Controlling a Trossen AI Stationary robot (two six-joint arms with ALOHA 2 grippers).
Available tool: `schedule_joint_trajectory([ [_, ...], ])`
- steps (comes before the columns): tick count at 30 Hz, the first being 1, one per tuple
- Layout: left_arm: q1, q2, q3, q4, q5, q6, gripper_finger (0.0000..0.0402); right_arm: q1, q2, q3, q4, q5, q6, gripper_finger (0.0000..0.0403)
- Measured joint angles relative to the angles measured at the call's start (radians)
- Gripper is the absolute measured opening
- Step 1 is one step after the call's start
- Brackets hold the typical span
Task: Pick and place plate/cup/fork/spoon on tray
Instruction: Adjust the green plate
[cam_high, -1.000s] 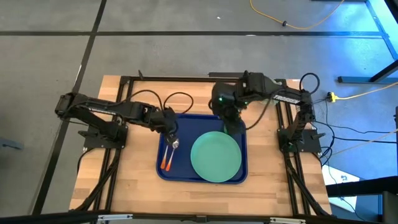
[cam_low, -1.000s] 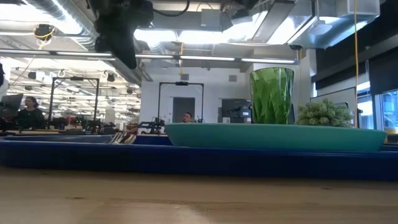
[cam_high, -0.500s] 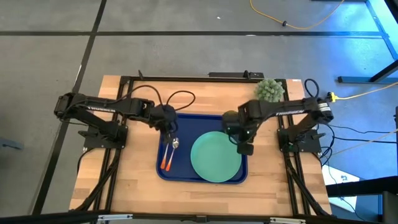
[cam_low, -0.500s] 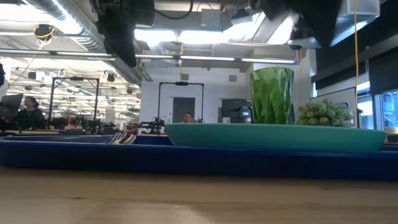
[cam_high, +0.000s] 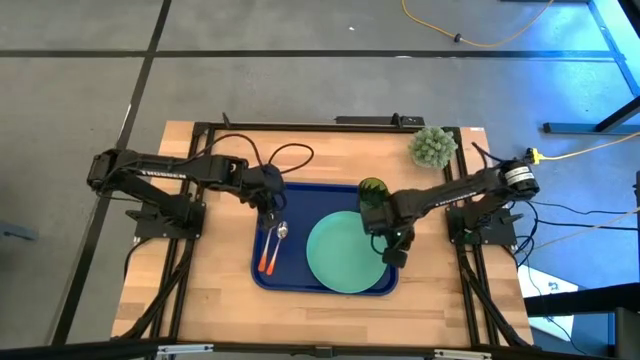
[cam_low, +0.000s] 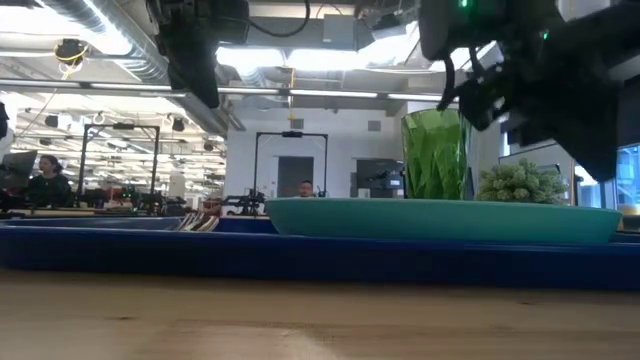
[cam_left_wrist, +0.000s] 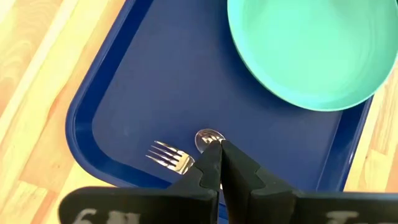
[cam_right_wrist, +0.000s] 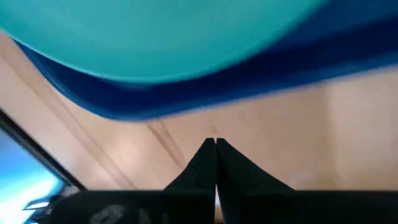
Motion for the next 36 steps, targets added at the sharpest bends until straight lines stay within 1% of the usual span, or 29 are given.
schedule_joint_trajectory([
  [3,0.0,0.0,0.0,0.0,0.002,-0.001,0.0,0.008,0.0,-0.055,0.127,-0.054,0.004,0.0001],
  [6,0.0,0.0,0.0,0.0,0.004,-0.008,0.0,0.019,0.0,-0.067,0.219,-0.065,0.004,0.0001],
  [12,0.0,0.0,0.0,0.0,0.007,-0.027,0.0,0.018,0.009,-0.067,0.234,-0.064,0.009,0.0001],
  [22,0.0,0.0,0.0,0.001,0.01,-0.03,0.0,0.018,0.082,-0.067,0.239,-0.081,-0.003,0.0001],
  [30,0.0,0.0,0.0,0.001,0.01,-0.03,0.0,0.018,0.108,-0.067,0.344,-0.079,-0.029,0.0001],
  [36,0.0,0.0,0.0,0.001,0.01,-0.03,0.0,0.015,0.108,-0.067,0.436,-0.035,-0.026,0.0001],
])
